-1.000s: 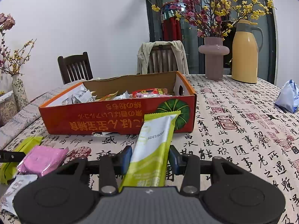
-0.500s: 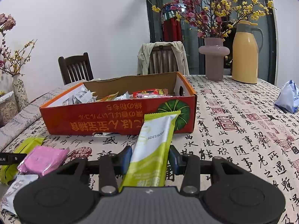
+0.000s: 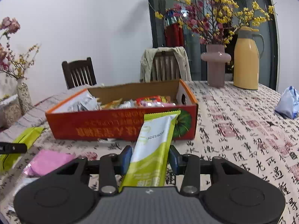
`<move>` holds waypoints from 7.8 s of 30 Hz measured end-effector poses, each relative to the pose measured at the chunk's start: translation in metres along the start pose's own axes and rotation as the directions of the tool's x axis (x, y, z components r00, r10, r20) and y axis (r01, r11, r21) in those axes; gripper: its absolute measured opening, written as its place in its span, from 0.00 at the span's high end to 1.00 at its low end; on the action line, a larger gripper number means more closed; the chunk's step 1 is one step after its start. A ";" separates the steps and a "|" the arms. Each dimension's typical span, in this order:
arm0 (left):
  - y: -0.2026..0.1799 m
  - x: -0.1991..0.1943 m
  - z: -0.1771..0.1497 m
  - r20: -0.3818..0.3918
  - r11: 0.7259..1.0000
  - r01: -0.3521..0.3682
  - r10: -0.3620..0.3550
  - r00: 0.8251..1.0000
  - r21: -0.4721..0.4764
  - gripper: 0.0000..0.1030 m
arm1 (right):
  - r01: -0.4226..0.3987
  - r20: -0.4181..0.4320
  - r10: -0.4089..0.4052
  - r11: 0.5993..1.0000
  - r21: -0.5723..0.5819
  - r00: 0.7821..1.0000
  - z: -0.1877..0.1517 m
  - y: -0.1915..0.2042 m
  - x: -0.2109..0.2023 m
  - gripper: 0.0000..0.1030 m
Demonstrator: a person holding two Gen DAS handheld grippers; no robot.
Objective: Organize snacks
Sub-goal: 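Grasp the lime green packet with the left gripper while the right holds its packet, then carry the lime green and pale green packets over the box with both grippers, then open both grippers to drop the packets into the box, then move both grippers back from the box to the remaining packets, then grasp the white packet with the left gripper, then grasp the pink packet with the right gripper while the left holds the white packet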
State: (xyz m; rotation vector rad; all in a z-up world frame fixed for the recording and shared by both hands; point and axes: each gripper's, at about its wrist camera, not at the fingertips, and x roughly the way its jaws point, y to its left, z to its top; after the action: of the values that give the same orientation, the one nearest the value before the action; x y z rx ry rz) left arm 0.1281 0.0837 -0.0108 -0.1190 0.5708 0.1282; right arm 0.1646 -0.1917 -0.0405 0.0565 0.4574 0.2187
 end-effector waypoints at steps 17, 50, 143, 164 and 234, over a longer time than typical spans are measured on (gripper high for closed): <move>-0.056 -0.011 0.073 0.153 0.992 0.084 -0.097 0.983 0.091 0.65 | -0.007 0.131 0.014 0.999 -0.047 0.991 0.054 0.008 -0.001 0.60; -0.084 0.127 0.130 0.087 0.995 0.093 -0.096 0.992 0.040 0.65 | -0.008 0.036 0.008 1.000 0.025 0.999 0.117 -0.017 0.131 0.60; -0.038 -0.033 -0.032 -0.077 0.996 0.094 -0.093 0.993 -0.001 0.00 | 0.066 -0.026 -0.065 0.996 0.056 0.998 -0.029 0.000 -0.074 0.00; -0.053 -0.029 -0.062 -0.120 0.999 0.004 0.001 0.993 0.043 0.53 | 0.053 -0.099 -0.046 0.996 0.076 0.994 -0.044 -0.001 -0.058 0.00; 0.064 -0.025 -0.020 0.014 0.973 -0.170 0.175 0.985 -0.155 0.54 | -0.066 -0.253 0.054 0.997 -0.041 0.966 0.008 0.162 0.035 0.00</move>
State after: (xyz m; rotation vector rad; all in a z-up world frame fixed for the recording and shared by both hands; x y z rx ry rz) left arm 0.0865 0.1420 -0.0186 -0.2170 0.5428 0.3428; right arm 0.1670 -0.0264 -0.0323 -0.0062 0.7040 0.2983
